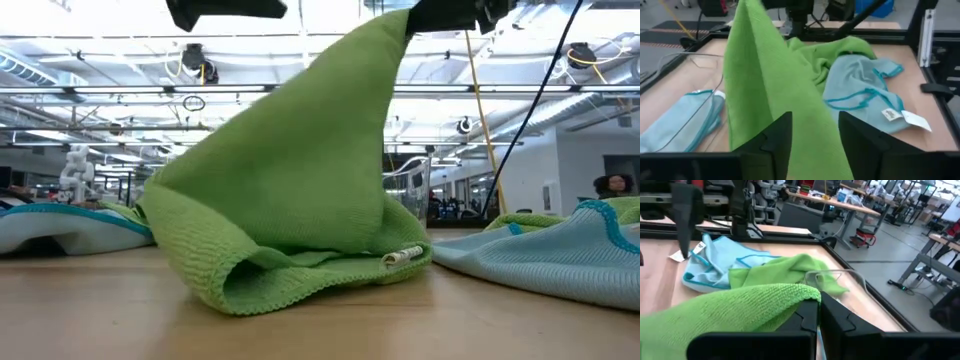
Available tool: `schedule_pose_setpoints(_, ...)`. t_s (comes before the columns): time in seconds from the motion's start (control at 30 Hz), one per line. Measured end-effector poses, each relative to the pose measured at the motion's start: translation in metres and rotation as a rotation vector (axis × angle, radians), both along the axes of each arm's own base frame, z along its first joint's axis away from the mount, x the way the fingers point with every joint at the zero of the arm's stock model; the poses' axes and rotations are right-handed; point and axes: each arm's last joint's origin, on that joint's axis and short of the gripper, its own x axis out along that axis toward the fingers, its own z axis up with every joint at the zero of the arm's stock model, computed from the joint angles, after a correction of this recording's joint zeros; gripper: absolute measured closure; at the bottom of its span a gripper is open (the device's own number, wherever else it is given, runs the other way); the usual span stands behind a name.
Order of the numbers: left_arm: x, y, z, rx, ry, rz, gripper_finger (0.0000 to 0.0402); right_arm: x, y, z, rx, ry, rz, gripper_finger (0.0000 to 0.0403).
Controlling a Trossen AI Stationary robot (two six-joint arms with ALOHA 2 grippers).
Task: Fold microfiber towels
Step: Fold the bottom left green microfiber cloth
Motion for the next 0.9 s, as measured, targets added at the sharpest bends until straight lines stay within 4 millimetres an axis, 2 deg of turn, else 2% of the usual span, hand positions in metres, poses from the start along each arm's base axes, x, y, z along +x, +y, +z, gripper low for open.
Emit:
schedule_pose_setpoints(0.2,0.004,-0.003,-0.015,-0.051,0.062,-0.038,0.026,-0.001,-0.001,-0.003,0.029,0.004,-0.015,0.0402)
schedule_pose_setpoints(0.33,0.014,-0.002,-0.029,-0.158,0.11,-0.085,0.0229,-0.001,-0.001,-0.003,0.033,0.003,-0.012,0.0402)
schedule_pose_setpoints(0.53,0.03,0.011,-0.056,-0.176,0.171,-0.032,0.0173,-0.001,0.0,-0.003,0.037,0.003,-0.008,0.0402)
schedule_pose_setpoints(0.63,0.038,0.022,-0.063,-0.081,0.199,-0.052,0.0168,-0.002,0.001,-0.003,0.038,0.004,0.002,0.0401)
schedule_pose_setpoints(0.73,0.041,0.028,-0.064,0.106,0.234,-0.126,0.0213,-0.003,0.006,-0.003,0.049,0.01,0.041,0.0401)
schedule_pose_setpoints(0.9,0.038,0.032,-0.063,0.31,0.271,-0.094,0.0365,-0.007,0.016,-0.007,0.098,0.04,0.18,0.04)
